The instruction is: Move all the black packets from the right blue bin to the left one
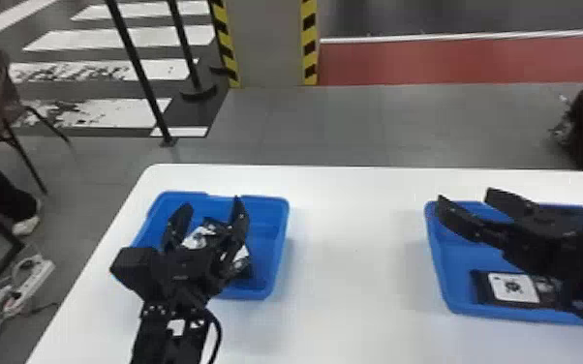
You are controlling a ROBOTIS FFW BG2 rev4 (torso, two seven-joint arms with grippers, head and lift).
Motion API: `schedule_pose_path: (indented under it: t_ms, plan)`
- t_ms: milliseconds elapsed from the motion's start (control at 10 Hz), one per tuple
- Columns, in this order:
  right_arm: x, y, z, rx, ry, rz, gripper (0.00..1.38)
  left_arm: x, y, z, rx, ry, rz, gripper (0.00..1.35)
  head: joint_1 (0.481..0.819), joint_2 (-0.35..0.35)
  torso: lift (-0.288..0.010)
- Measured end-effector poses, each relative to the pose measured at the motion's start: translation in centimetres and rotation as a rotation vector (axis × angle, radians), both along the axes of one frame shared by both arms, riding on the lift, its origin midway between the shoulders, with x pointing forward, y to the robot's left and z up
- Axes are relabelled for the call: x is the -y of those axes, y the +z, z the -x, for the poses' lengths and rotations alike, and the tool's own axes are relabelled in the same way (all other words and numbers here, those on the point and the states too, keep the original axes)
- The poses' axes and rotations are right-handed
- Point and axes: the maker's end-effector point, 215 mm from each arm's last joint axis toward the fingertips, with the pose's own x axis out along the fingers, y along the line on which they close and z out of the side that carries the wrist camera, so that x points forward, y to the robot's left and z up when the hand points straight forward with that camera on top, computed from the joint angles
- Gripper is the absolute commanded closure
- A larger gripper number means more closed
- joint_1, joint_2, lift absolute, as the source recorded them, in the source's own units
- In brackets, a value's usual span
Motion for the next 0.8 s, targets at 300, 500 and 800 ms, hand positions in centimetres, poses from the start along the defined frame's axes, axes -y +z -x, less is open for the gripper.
schedule_pose_path:
  t_ms: [300,500,800]
  plan:
    - [7.8,-1.5,2.6,-0.056,-0.242,0.144,0.20,1.0,2.0,1.2,0.025,-0.020,0.044,0.23,0.695,-0.015,-0.110]
    - [11.8,-4.9,3.5,-0.138,-0.369,0.181,0.19,1.2,2.5,1.8,0.032,-0.025,0.051,0.23,0.695,-0.076,-0.110]
    - [16.1,-9.0,1.5,-0.216,-0.454,0.202,0.19,1.2,2.8,2.2,0.040,-0.026,0.052,0.23,0.695,-0.126,-0.110]
